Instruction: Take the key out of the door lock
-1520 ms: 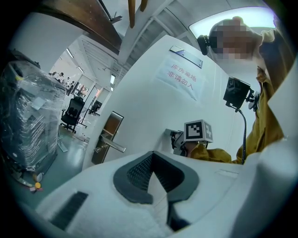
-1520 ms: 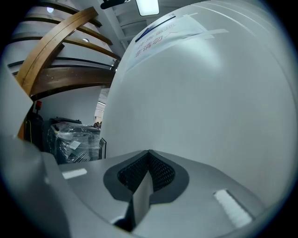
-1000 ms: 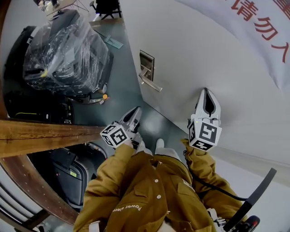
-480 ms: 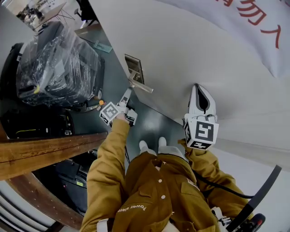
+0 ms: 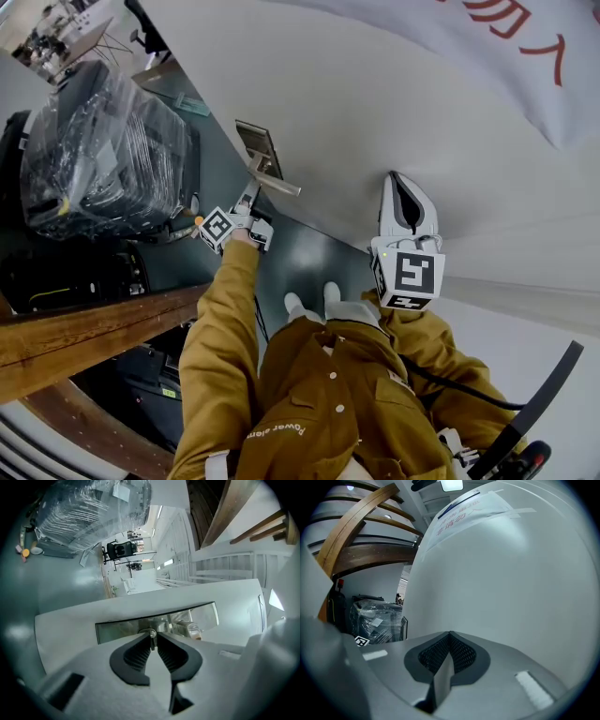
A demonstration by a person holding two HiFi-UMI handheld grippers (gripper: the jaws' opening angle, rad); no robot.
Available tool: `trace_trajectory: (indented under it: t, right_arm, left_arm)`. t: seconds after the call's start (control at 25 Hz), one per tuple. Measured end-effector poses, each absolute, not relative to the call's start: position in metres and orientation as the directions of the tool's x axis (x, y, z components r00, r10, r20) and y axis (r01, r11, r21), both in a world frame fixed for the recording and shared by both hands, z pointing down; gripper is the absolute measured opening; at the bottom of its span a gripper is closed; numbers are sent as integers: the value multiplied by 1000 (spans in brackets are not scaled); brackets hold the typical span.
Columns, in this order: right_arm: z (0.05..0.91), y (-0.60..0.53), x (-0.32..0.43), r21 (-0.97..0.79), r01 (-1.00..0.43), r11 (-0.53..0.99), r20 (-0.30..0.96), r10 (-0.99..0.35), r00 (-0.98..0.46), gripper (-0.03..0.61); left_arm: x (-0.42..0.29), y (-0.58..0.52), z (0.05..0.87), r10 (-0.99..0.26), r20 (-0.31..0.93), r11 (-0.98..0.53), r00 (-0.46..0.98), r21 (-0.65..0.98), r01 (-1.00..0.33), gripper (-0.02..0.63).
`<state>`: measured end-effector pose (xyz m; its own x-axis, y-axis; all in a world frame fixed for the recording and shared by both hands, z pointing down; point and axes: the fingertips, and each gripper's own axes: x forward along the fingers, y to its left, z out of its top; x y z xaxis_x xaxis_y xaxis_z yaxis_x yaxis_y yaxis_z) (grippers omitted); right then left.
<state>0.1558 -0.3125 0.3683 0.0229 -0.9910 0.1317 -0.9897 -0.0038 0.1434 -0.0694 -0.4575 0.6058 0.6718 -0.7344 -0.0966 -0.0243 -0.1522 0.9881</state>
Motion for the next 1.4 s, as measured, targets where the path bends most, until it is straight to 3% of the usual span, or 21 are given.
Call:
trace_trajectory:
  t: [0.08,1.0,1.4]
  right_arm:
    - [368,-312,156,144,-990,-6,134,-991,25,5]
    - [371,-314,152,137,-991,-10,162,-986,32,5]
    - [369,-318,148,158,-987,2,150,-989,22,5]
  left_arm:
    - [-70,-458,609,-736,-99,-150,670,989,-19,23]
    - [-80,-443,613,-712,-57,-67,700,998,14,20]
    - [-96,-374,564,-671,-91,-188,736,981,-51,20]
